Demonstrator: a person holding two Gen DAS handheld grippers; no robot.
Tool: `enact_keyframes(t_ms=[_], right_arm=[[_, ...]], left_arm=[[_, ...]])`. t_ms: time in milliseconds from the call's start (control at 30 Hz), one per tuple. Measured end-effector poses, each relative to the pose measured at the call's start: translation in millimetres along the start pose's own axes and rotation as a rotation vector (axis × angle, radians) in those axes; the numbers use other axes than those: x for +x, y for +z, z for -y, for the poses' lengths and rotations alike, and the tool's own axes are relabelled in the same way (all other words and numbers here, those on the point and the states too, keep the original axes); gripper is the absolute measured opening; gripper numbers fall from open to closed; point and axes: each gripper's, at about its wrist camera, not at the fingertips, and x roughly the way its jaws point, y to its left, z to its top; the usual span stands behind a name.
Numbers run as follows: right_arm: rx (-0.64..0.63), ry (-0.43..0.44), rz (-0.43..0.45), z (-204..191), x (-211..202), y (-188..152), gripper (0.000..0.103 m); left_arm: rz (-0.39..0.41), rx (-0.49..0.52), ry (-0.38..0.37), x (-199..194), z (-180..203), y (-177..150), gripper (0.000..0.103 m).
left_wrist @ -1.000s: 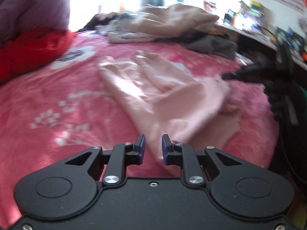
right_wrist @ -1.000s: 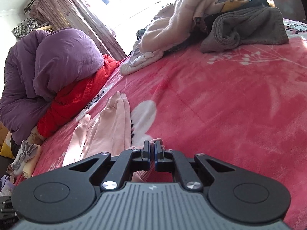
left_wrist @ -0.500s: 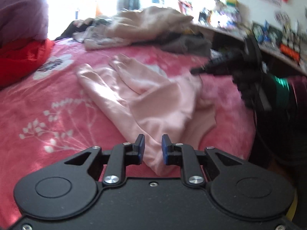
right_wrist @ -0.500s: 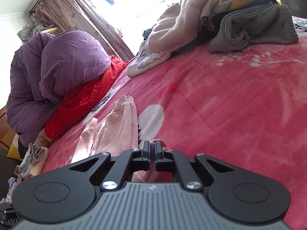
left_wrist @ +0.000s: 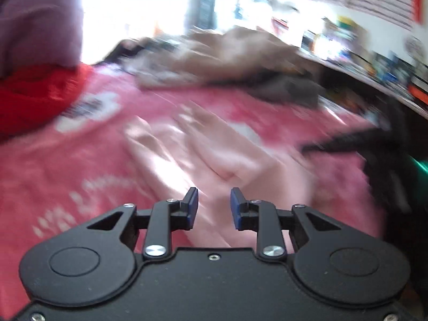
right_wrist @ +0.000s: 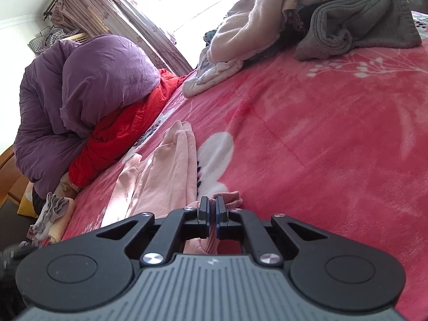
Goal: Fold clothes
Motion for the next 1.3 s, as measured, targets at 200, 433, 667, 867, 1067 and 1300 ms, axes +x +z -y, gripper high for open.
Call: enact_keyframes(t_ms=[200,433,667,867,1067,1300], right_arm=[[-0.003,0.019,-0.009,0.7,0.9,-0.7,0.006],[0.010,0.050,0.009,3.8,-1.5,5.1,0.006],[0.003,0.065,0.006,3.6,-0.5,7.5,0.006],[0.009,0.054,-0.007,5.3,2.6,5.5,0.006],[0.002,0.056,0.001,3.7,2.3,4.7,0.006],[0.105,0.028,0.028,18.1,-7.2,6.4,0.010]], left_arm=[[-0.012,-0.013,0.155,73.4,-21.8,29.5,0.020],[-0.129,-0.018,0.152,127.0,-56.8,24.9,0.020],[-0.073,-0.007,0.136,140.1,-74.4,50.8,0.020],[-0.101,0.013,0.118,154.5,-80.0,63.3,0.020],[-0.124,0.045,0.169,169.2,-76.0,60.1,0.020],[-0.001,0.144,0.112,103.3,-0.3,78.0,0.045]])
